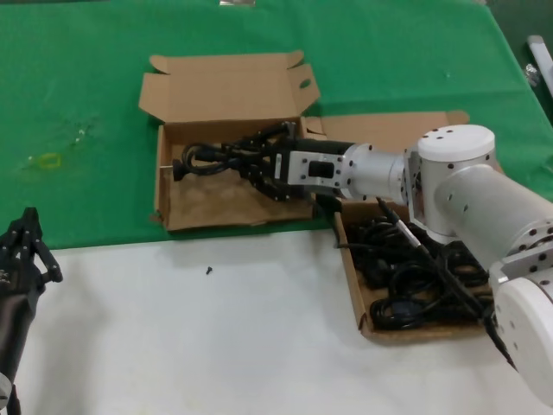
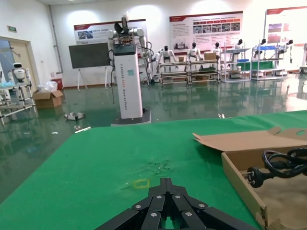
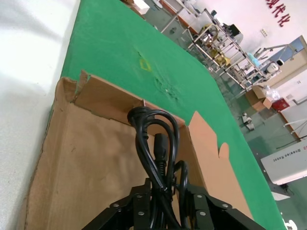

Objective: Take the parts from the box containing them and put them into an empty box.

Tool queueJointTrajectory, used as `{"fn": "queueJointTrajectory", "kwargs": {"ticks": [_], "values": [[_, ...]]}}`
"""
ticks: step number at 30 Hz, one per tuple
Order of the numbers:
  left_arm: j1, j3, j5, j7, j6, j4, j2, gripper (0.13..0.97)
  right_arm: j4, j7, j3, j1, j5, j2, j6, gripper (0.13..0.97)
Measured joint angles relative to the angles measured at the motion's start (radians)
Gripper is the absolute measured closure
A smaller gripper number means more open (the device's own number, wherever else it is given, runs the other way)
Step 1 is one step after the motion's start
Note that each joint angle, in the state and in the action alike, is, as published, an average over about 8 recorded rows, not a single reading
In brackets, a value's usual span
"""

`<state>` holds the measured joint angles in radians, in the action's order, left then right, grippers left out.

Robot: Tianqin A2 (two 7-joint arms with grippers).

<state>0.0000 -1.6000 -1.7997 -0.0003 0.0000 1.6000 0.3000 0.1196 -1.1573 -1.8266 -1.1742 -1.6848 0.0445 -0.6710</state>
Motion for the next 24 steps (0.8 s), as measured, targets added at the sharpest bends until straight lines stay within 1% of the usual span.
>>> {"fn": "queueJointTrajectory", "kwargs": {"ticks": [8, 9, 12, 17, 21, 24], "values": [[0.000, 0.000, 0.000, 0.000, 0.000, 0.000, 0.000, 0.954, -0.011, -0.015, 0.013, -0.007, 0.005, 0.001, -0.001, 0.760], [0.000, 0.000, 0.000, 0.000, 0.000, 0.000, 0.000, 0.954, -0.005, -0.010, 0.013, -0.005, 0.008, 0.002, -0.002, 0.760], [0.000, 0.000, 0.000, 0.000, 0.000, 0.000, 0.000, 0.954, 0.030, 0.018, 0.006, 0.006, 0.018, 0.010, -0.005, 0.698], [0.000, 0.000, 0.000, 0.000, 0.000, 0.000, 0.000, 0.954, 0.149, 0.117, -0.023, 0.051, 0.049, 0.034, -0.005, 0.595], [0.000, 0.000, 0.000, 0.000, 0.000, 0.000, 0.000, 0.954, 0.285, 0.227, -0.057, 0.103, 0.082, 0.066, -0.002, 0.595], [0.000, 0.000, 0.000, 0.000, 0.000, 0.000, 0.000, 0.954, 0.388, 0.310, -0.080, 0.142, 0.105, 0.094, 0.000, 0.515]]}}
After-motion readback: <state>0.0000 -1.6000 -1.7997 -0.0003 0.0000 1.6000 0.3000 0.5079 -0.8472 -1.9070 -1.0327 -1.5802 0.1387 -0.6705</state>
